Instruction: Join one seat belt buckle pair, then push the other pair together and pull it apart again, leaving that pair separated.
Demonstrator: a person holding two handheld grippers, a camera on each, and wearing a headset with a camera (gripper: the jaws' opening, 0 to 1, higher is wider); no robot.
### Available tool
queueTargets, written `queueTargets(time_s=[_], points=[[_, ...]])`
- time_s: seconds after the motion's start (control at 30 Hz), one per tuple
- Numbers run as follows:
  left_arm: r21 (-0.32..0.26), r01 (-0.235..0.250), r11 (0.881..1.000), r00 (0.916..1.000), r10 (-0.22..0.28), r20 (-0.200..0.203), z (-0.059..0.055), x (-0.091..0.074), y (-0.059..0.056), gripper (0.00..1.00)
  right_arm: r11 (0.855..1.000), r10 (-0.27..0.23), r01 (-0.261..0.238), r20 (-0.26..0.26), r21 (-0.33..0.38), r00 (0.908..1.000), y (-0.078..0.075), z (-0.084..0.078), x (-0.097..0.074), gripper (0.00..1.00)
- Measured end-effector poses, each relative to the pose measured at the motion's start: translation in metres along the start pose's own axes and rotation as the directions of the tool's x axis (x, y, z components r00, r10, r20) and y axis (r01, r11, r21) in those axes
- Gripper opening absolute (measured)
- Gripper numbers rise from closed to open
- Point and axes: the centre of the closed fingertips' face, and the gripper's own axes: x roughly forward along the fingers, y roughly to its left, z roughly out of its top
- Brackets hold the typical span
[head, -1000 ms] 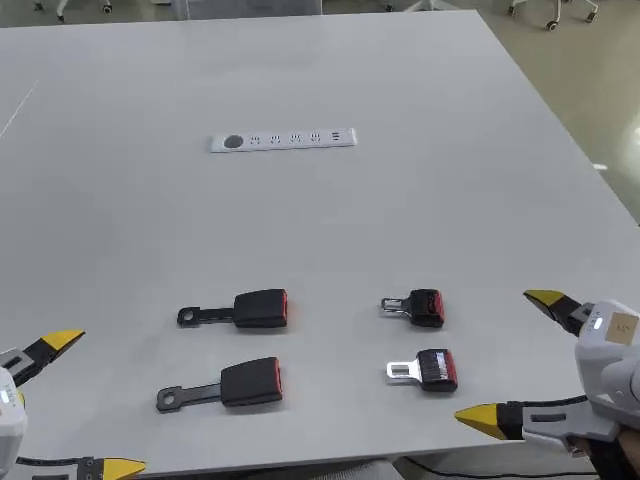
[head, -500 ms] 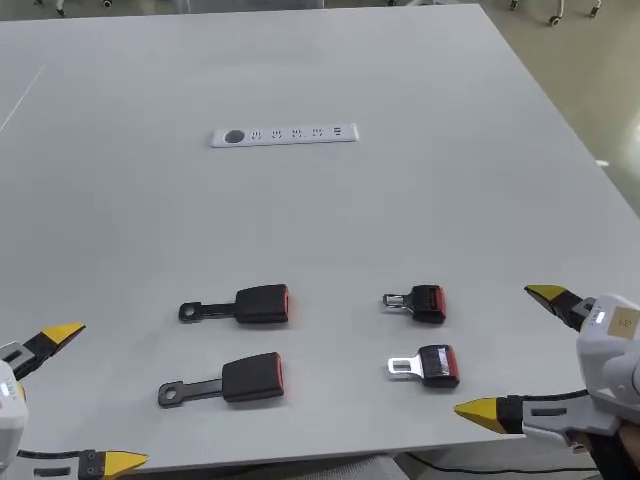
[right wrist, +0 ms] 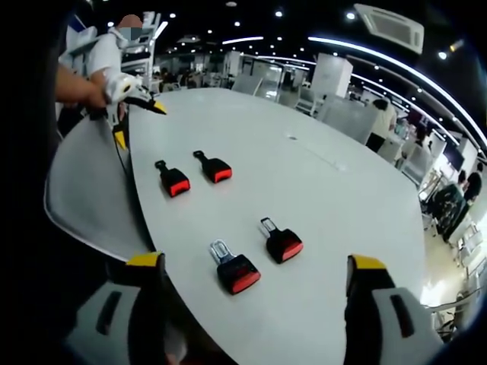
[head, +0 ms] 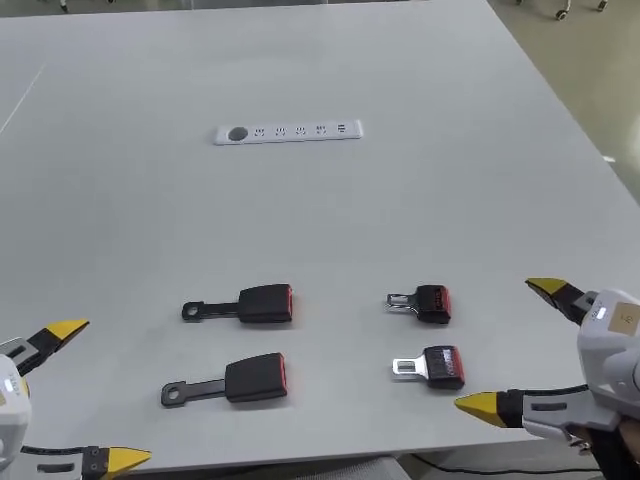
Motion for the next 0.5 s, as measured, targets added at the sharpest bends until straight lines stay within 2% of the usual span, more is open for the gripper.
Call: queueTargets(time_s=[0.5], points=[[-0.008,0.009,1.000,1.0000,-0.009,-0.002,0.0042,0.0056,0.0053,0.97,1.000,-0.011,0.011,-0.019,-0.003,0.9998,-0.0017,-0.0014,0.0013,0.98]])
